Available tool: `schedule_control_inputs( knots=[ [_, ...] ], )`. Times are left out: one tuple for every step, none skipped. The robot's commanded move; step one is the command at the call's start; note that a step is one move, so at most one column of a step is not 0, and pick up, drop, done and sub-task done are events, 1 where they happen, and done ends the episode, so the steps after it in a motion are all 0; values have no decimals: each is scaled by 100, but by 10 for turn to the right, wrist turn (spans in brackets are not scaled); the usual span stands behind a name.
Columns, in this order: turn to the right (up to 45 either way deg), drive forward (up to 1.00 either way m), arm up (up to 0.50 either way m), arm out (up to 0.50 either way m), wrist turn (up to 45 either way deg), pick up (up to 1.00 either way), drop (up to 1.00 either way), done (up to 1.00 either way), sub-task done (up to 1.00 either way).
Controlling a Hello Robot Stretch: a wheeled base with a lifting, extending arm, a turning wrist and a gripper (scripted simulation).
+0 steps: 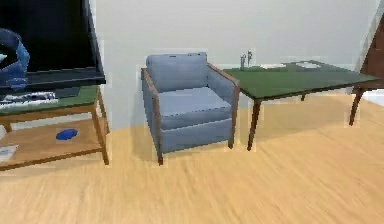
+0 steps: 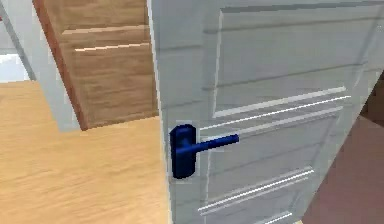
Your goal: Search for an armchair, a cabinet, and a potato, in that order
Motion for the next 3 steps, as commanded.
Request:
schedule_control_inputs(
  knots=[
    [0, 85, 0, 0, 0, 0, 0, 0, 0],
    [0, 0, 0, 0, 0, 0, 0, 0, 100],
    [450, 0, 0, 0, 0, 0, 0, 0, 0]
  ],
)
